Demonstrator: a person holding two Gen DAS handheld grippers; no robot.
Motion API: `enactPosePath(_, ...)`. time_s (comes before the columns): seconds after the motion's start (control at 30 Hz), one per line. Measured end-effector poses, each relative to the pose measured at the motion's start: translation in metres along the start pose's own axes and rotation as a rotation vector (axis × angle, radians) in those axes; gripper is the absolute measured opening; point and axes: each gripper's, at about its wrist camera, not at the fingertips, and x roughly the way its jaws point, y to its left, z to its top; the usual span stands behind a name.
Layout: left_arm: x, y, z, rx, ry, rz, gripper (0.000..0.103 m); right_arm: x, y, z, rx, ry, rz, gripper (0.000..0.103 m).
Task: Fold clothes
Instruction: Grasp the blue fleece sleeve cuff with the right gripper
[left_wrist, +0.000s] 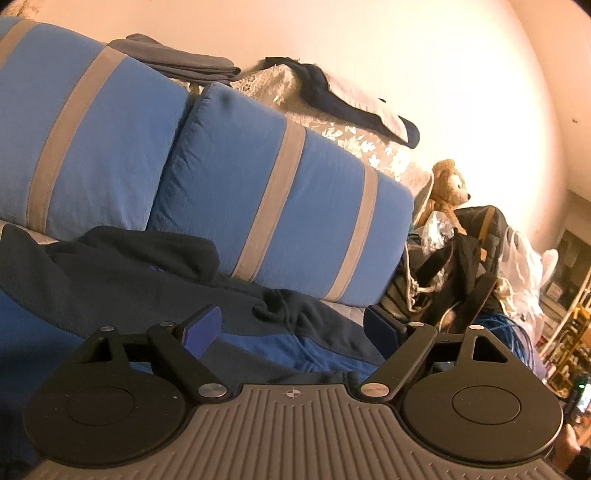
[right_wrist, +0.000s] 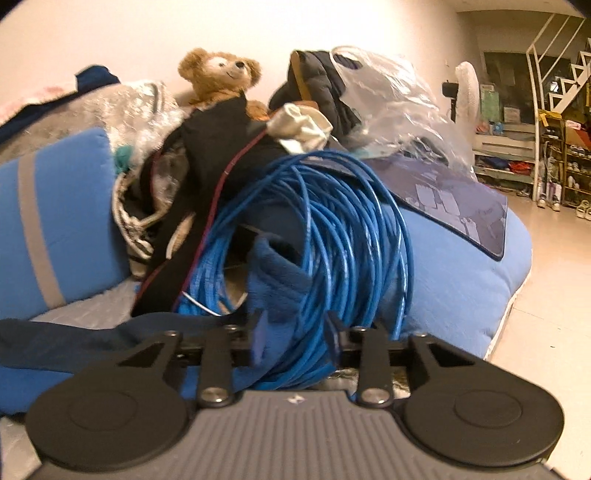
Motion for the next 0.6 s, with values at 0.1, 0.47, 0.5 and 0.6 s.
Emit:
enactPosePath(0.1,-0.001,0.001,0.0,-0.003,-0.004,-0.003,0.085,0.015,0.001,-0.001,-0.03,0.018,-0.013,0.026)
enactPosePath(0.47,-0.004,0.0,0.0,0.003,-0.007,-0.016,0.085,0.047,0.013,-0.004,-0.129,0.041,-0.025,0.027)
enactPosePath(0.5,-0.004,0.0,0.0,0.003,-0.007,-0.018,0.085,0.048,0.013,-0.003,-0.129,0.043,-0.022,0.027)
enactPosePath(0.6,-0.003,0.0,0.001,0.001,-0.007,-0.017,0.085,0.051,0.014,-0.001,-0.138,0.044,-0.008,0.027)
